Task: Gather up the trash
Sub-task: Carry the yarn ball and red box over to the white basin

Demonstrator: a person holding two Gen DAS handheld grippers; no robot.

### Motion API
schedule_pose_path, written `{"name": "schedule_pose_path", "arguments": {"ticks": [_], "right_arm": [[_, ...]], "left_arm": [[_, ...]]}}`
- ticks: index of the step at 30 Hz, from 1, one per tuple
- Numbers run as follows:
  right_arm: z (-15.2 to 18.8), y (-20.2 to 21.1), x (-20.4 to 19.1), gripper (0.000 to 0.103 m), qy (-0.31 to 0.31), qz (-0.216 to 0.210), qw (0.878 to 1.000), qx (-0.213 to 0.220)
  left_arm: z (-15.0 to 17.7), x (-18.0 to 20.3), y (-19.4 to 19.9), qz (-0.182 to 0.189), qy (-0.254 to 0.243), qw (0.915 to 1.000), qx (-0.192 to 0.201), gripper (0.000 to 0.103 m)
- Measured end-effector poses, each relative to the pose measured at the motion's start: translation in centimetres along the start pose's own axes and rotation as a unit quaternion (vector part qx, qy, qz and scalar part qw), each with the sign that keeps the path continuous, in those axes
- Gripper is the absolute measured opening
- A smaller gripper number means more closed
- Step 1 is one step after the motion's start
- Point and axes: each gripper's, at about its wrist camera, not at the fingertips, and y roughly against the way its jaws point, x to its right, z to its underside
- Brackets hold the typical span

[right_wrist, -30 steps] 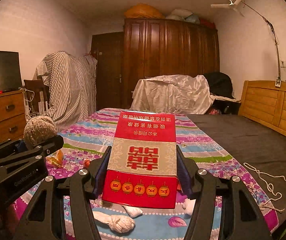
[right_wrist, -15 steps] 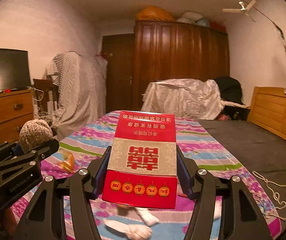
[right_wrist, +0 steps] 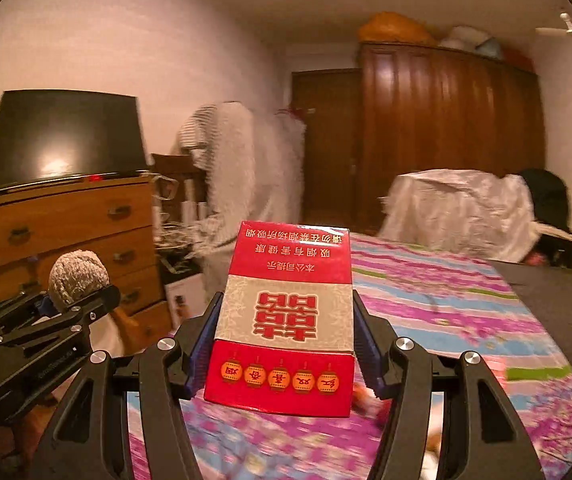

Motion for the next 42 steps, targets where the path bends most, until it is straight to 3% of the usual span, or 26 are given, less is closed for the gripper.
{"name": "schedule_pose_path", "arguments": {"ticks": [13,21,26,34,42], "right_arm": [[-4.3,-9.7,-18.1,0.061,0.045,-0.134,0.989,-0.046],[-6.5,-17.0,-29.7,0.061,0.086,-0.204,0.969,-0.106],[-7.2,-22.8,-36.4,0.061,0.106,-0.243,0.947,-0.180],[-5.5,-31.6,-41.8,0.061,0.124,-0.267,0.903,-0.312],[-2.3,-34.3,-42.5,0.061,0.128,-0.274,0.883,-0.360]], "left_arm": [[-1.7,-13.8,-0.2,-0.114,0.055,0.9917,-0.025,0.036],[-2.1,-21.0,-1.0,-0.153,0.072,0.9836,-0.063,0.036],[-2.1,-25.2,-3.1,-0.158,0.084,0.9780,-0.107,0.037],[-0.4,-29.8,-7.8,-0.149,0.098,0.9673,-0.181,0.037],[1.1,-32.5,-10.1,-0.148,0.114,0.9591,-0.213,0.037]]}}
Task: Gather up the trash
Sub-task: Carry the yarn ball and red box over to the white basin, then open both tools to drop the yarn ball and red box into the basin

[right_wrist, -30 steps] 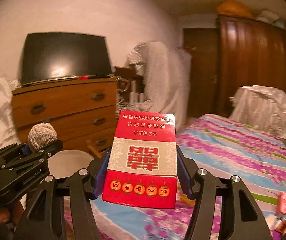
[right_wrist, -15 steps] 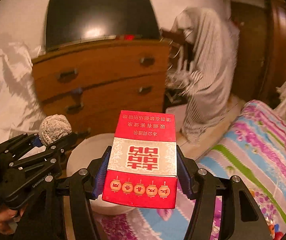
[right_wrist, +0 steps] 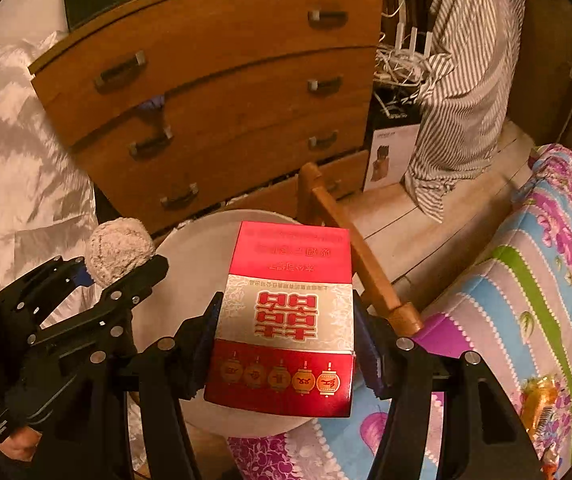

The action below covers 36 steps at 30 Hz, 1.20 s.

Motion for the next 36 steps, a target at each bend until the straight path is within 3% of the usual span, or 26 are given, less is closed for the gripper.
{"name": "schedule_pose_path", "arguments": {"ticks": [11,27,30,32,36], "right_arm": [[0.1,-2.8,3.4,0.061,-0.042,-0.033,0.998,-0.046],[0.3,-2.4,4.2,0.061,-0.050,-0.042,0.997,-0.048],[0.3,-2.5,4.2,0.062,-0.054,-0.051,0.996,-0.049],[0.2,-2.3,4.3,0.074,-0.062,-0.063,0.995,-0.045],[-0.1,-1.4,4.5,0.077,-0.069,-0.070,0.995,-0.031]], "left_arm": [[-0.4,-5.2,-3.7,0.009,0.043,0.9973,-0.059,0.037],[-0.6,-4.7,-4.2,0.023,0.045,0.9969,-0.060,0.037],[-0.7,-4.6,-4.1,0.017,0.046,0.9971,-0.058,0.042],[-0.8,-4.9,-4.0,0.011,0.052,0.9970,-0.056,0.054],[-0.8,-5.5,-3.8,0.007,0.061,0.9969,-0.050,0.062]]}}
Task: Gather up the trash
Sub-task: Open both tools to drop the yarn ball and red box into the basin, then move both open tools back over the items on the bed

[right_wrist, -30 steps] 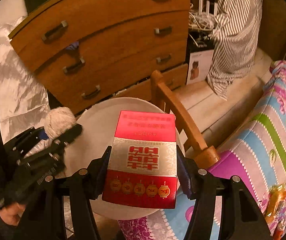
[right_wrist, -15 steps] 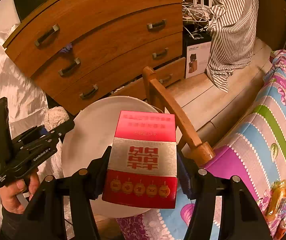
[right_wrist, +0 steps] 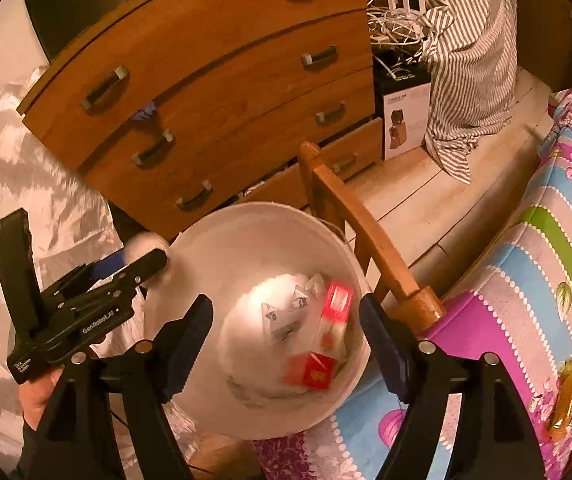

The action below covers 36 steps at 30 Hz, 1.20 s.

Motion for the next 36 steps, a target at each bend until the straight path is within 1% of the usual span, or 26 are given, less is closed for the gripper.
{"name": "schedule_pose_path", "arguments": {"ticks": [8,16,18,21,22,23,24,25,27,28,30,33,34,36], "right_arm": [[0.1,1.3,0.6,0.077,-0.009,-0.004,1.000,0.011],[1.2,2.4,1.5,0.077,-0.013,-0.001,1.000,0.019],[1.8,3.4,1.8,0.077,-0.012,0.002,0.999,0.030],[4.0,6.4,1.9,0.077,0.001,0.017,0.997,0.078],[5.1,7.4,1.9,0.080,0.007,0.027,0.995,0.095],[6.6,8.8,2.1,0.082,0.015,0.047,0.991,0.121],[8.1,10.1,2.4,0.082,0.020,0.063,0.988,0.142],[10.2,11.6,2.9,0.082,0.023,0.084,0.982,0.167],[13.6,13.8,4.1,0.083,0.024,0.116,0.973,0.199],[16.0,15.2,5.2,0.084,0.019,0.132,0.968,0.215],[19.9,16.9,7.5,0.084,0.005,0.149,0.962,0.227],[26.7,19.4,11.4,0.084,-0.027,0.177,0.956,0.233],[28.4,20.0,12.5,0.084,-0.035,0.183,0.954,0.233],[33.3,21.9,15.7,0.084,-0.068,0.195,0.950,0.233]], "left_arm": [[0.0,0.5,0.5,0.002,-0.005,1.0000,0.005,0.062],[0.3,1.5,1.2,-0.002,-0.015,0.9998,0.010,0.062],[0.4,1.8,1.6,-0.003,-0.020,0.9997,0.013,0.062],[0.9,2.5,2.7,-0.003,-0.027,0.9993,0.025,0.062],[1.2,3.0,3.1,0.001,-0.030,0.9991,0.030,0.062],[1.6,3.7,3.5,0.006,-0.036,0.9988,0.034,0.062],[2.1,4.5,3.8,0.009,-0.044,0.9983,0.038,0.062],[2.6,5.5,4.1,0.014,-0.053,0.9976,0.042,0.062],[3.9,8.0,4.5,0.031,-0.079,0.9954,0.045,0.062],[4.6,9.5,4.6,0.042,-0.091,0.9939,0.045,0.062],[6.0,12.5,4.6,0.066,-0.115,0.9904,0.040,0.062],[8.7,17.8,4.3,0.103,-0.163,0.9809,0.027,0.062],[9.7,19.4,4.1,0.114,-0.178,0.9773,0.020,0.062],[12.5,23.4,3.5,0.141,-0.215,0.9665,0.002,0.062]]}}
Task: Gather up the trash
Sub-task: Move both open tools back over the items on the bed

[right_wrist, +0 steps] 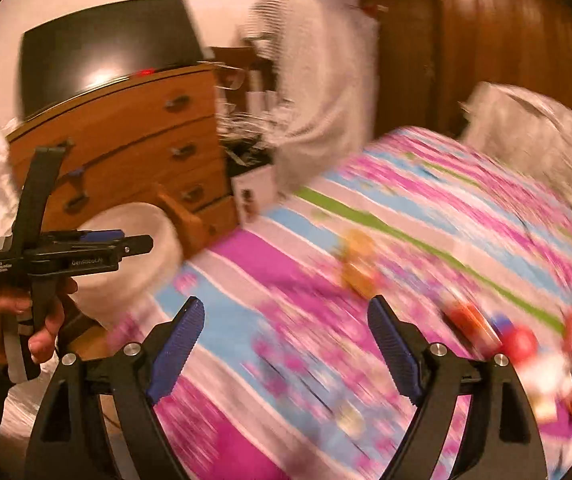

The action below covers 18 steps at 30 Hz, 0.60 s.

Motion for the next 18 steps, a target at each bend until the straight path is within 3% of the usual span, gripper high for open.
{"name": "schedule_pose_path", "arguments": {"ticks": [5,7,11,14,17,18], "right_arm": [[7.8,5.5,10.1,0.084,-0.066,0.048,0.997,-0.012],[10.6,7.8,13.9,0.084,-0.091,0.073,0.993,-0.012],[16.2,12.0,20.7,0.084,-0.139,0.101,0.985,-0.018],[20.2,14.3,24.9,0.084,-0.171,0.117,0.978,-0.027],[22.8,15.6,27.4,0.084,-0.194,0.121,0.973,-0.032],[23.7,16.1,28.3,0.084,-0.201,0.122,0.971,-0.034]], "left_arm": [[2.9,10.2,-3.6,0.062,-0.088,0.9935,-0.037,0.062],[4.8,15.2,-4.3,0.098,-0.148,0.9830,-0.047,0.062],[7.8,23.8,-5.0,0.168,-0.243,0.9533,-0.062,0.062],[8.8,27.7,-4.8,0.202,-0.275,0.9381,-0.061,0.063],[9.5,31.0,-4.5,0.235,-0.315,0.9185,-0.047,0.071],[9.9,32.3,-4.3,0.245,-0.336,0.9085,-0.042,0.073]]}}
